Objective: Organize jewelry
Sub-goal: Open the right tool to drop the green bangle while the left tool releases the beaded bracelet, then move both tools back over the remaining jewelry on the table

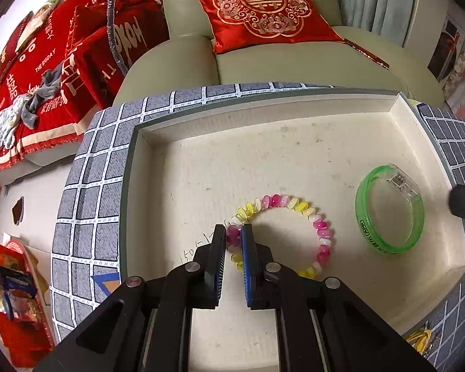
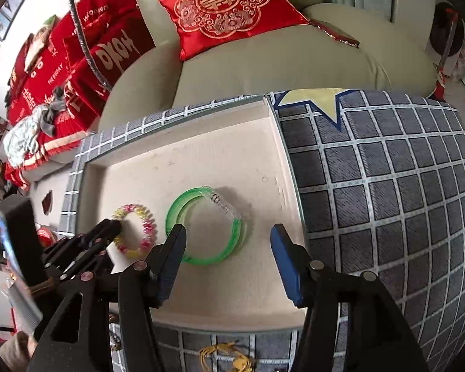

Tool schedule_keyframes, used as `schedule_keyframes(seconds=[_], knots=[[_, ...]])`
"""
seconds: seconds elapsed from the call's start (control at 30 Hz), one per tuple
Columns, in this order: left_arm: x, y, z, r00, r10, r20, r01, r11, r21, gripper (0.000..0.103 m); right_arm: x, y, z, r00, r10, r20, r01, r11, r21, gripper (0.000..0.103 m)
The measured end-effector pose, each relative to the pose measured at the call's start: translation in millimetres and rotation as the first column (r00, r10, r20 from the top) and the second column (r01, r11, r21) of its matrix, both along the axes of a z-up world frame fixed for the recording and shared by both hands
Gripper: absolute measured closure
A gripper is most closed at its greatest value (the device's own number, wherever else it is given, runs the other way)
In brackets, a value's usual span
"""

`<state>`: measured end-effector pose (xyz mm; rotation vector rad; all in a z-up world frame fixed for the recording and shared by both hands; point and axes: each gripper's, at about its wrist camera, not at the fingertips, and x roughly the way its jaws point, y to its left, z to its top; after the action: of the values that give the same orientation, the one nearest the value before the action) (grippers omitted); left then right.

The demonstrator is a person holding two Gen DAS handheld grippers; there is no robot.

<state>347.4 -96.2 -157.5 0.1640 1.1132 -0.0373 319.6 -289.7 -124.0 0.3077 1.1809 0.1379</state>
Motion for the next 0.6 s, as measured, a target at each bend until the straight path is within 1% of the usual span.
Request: schedule_keyframes(seconds=[0.07, 0.1, 0.13, 0.17, 0.2, 0.23, 0.3, 0.37, 0.4, 0.43, 0.5, 0.53, 0.6], knots=[[1.0, -0.5, 0.2, 1.000, 0.000, -0.002, 0.000, 1.000, -0.004, 0.078, -5.0, -2.8, 4.0, 1.000, -0.011, -0.001, 0.011, 1.000, 0.019, 0.042], [1.5, -0.6, 0.4, 1.000, 0.001, -0.002, -0.001, 1.000, -0.006, 0.071, -7.5, -2.6, 5.2, 1.000, -0.015, -0.001, 0.015, 1.000, 0.026, 0.042], [1.9, -0.4, 1.5, 1.000, 0.007, 0.004, -0.007, 1.000, -0.003, 0.021, -11.2, -3.8, 7.7, 1.000, -0.020, 0.000, 0.020, 0.999, 0.036, 0.042], [1.3, 0.1, 2.8, 1.000, 0.020, 0.011, -0.020, 1.000, 0.004, 0.000, -15.2, -5.2, 9.3, 1.000, -0.022, 0.003, 0.022, 0.999, 0.044, 0.042], [-1.1, 1.0, 6.3, 0.998, 0.037, 0.046, -0.037, 0.999, 0.014, 0.000, -18.7, -5.8, 11.1, 1.000, -0.023, 0.004, 0.023, 0.999, 0.048, 0.042], [-1.6, 0.4, 9.0, 0.998, 0.035, 0.061, -0.036, 0.999, 0.016, 0.000, -22.6, -6.9, 12.6, 1.000, -0.025, 0.006, 0.024, 0.998, 0.053, 0.042], [-1.2, -1.1, 9.9, 0.998, 0.033, 0.051, -0.033, 0.999, 0.008, 0.000, -31.1, -9.2, 14.6, 1.000, -0.028, 0.006, 0.028, 0.998, 0.060, 0.042], [-4.1, -0.8, 14.4, 0.997, 0.040, 0.063, -0.041, 0.999, 0.014, 0.000, -39.8, -12.8, 15.3, 0.999, -0.034, 0.004, 0.034, 0.997, 0.065, 0.041], [-7.2, -1.0, 18.4, 0.996, 0.041, 0.077, -0.042, 0.999, 0.013, 0.000, -44.6, -14.6, 15.7, 0.999, -0.037, 0.004, 0.037, 0.997, 0.069, 0.038], [-11.3, -1.1, 24.0, 0.995, 0.037, 0.095, -0.038, 0.999, 0.010, 0.000, -50.5, -17.0, 16.5, 0.999, -0.042, 0.007, 0.041, 0.996, 0.077, 0.030], [-20.1, -0.9, 33.6, 0.993, 0.022, 0.119, -0.023, 1.000, 0.010, 0.000, -61.2, -21.0, 18.8, 0.998, -0.056, 0.024, 0.053, 0.995, 0.085, 0.020], [-26.3, -1.2, 39.6, 0.991, 0.012, 0.131, -0.014, 1.000, 0.012, 0.000, -68.0, -23.5, 20.8, 0.997, -0.065, 0.037, 0.062, 0.994, 0.086, 0.019], [-40.7, 0.4, 51.3, 0.988, -0.002, 0.153, 0.001, 1.000, 0.007, 0.000, -78.6, -26.9, 23.3, 0.996, -0.074, 0.053, 0.069, 0.994, 0.086, 0.011]])
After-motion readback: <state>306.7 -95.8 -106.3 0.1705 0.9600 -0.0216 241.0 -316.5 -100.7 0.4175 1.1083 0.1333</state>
